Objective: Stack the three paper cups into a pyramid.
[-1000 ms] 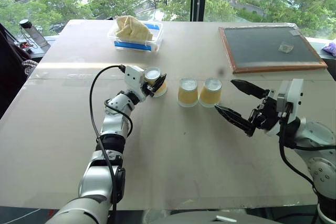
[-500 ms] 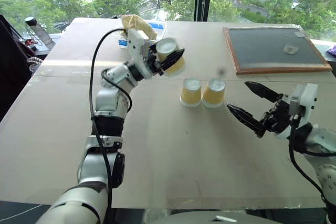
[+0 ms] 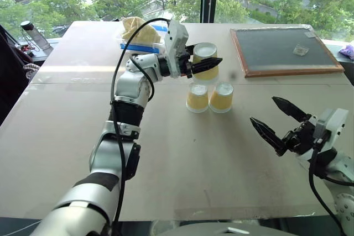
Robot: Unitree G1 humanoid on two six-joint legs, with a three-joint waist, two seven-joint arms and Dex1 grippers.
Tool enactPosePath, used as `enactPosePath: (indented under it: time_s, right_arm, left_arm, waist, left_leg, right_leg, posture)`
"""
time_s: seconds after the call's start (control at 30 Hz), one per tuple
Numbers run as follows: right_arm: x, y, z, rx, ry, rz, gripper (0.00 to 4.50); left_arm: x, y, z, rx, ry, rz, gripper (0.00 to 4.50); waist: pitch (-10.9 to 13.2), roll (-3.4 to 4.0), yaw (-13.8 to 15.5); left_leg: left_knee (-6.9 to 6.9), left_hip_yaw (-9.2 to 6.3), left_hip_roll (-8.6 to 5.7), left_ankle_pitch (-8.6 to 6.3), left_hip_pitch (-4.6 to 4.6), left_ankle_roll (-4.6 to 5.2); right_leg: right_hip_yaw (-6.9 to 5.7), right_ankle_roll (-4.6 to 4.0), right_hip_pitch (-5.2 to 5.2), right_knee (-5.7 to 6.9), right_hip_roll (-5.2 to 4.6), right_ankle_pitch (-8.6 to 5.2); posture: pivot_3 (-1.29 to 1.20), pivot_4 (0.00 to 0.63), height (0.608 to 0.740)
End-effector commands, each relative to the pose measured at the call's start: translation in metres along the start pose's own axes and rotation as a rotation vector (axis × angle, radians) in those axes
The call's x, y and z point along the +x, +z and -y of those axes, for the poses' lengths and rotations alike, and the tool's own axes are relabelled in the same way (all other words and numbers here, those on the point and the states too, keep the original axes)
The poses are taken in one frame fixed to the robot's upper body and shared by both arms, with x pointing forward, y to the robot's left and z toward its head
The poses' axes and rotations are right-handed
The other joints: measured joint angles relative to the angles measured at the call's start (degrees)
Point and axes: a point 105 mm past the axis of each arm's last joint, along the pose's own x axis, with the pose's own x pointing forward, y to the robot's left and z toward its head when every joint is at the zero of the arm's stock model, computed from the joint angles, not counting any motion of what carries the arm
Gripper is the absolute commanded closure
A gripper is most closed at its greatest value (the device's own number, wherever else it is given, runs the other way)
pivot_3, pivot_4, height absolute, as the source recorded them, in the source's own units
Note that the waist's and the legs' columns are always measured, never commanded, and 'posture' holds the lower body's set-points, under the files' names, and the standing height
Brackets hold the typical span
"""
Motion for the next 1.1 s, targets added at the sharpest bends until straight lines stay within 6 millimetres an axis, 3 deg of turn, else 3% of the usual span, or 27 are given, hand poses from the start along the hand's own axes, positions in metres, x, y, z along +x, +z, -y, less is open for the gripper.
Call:
enactPosePath:
  time_s: [0.03, 0.4, 0.77, 0.83, 0.9, 1.0, 1.1]
  right_arm:
    - [-0.001, 0.013, -0.001, -0.05, -0.029, 0.054, 0.0]
    - [-0.001, 0.012, -0.01, -0.046, -0.037, 0.061, 0.0]
    - [-0.003, 0.013, -0.01, -0.054, -0.043, 0.065, 0.0]
    - [-0.004, 0.012, -0.01, -0.053, -0.039, 0.063, 0.0]
    - [-0.004, 0.012, -0.01, -0.052, -0.037, 0.064, 0.0]
    - [-0.005, 0.011, -0.01, -0.051, -0.033, 0.064, 0.0]
    - [-0.007, 0.009, -0.01, -0.044, -0.027, 0.058, 0.0]
  left_arm:
    - [0.008, 0.005, 0.005, 0.055, -0.053, 0.004, 2.0]
    - [0.026, -0.01, 0.005, 0.069, -0.065, -0.015, 2.0]
    - [0.028, -0.017, 0.008, 0.072, -0.089, -0.024, 2.0]
    - [0.029, -0.017, 0.01, 0.068, -0.098, -0.016, 0.93]
    - [0.029, -0.014, 0.011, 0.067, -0.1, 0.0, 0.13]
    - [0.029, -0.01, 0.011, 0.086, -0.106, 0.011, 0.03]
    - [0.028, 0.009, 0.009, 0.118, -0.09, 0.064, 0.03]
  waist:
    - [0.0, 0.0, 0.1]
    - [0.0, 0.0, 0.2]
    - [0.0, 0.0, 0.1]
    - [0.0, 0.0, 0.1]
    - [0.0, 0.0, 0.1]
    - [0.0, 0.0, 0.1]
    - [0.0, 0.0, 0.1]
  left_leg:
    - [0.0, -0.01, 0.0, 0.0, 0.0, 0.0]
    - [0.03, -0.03, 0.0, 0.0, -0.01, 0.0]
    - [0.05, -0.02, 0.0, 0.0, 0.0, 0.0]
    - [0.05, -0.02, 0.0, 0.0, 0.0, 0.01]
    - [0.05, -0.02, 0.0, 0.0, 0.0, 0.0]
    - [0.05, -0.02, 0.0, 0.0, 0.0, 0.01]
    - [0.06, -0.03, 0.0, 0.0, 0.0, 0.0]
  right_leg:
    - [0.0, 0.0, 0.0, -0.02, 0.0, 0.0]
    - [-0.03, 0.0, 0.0, 0.02, 0.0, 0.0]
    - [-0.01, 0.0, 0.01, 0.03, 0.0, 0.0]
    - [-0.02, 0.0, 0.01, 0.04, 0.0, 0.0]
    - [-0.01, 0.0, 0.01, 0.04, 0.0, 0.0]
    - [-0.01, 0.0, 0.01, 0.04, 0.0, 0.0]
    - [-0.02, 0.0, 0.01, 0.05, 0.0, 0.0]
  posture:
    - [0.0, 0.15, 0.74]
    - [0.0, 0.15, 0.74]
    - [0.0, 0.15, 0.74]
    - [0.0, 0.15, 0.74]
    - [0.0, 0.15, 0.74]
    - [0.0, 0.15, 0.74]
    - [0.0, 0.15, 0.74]
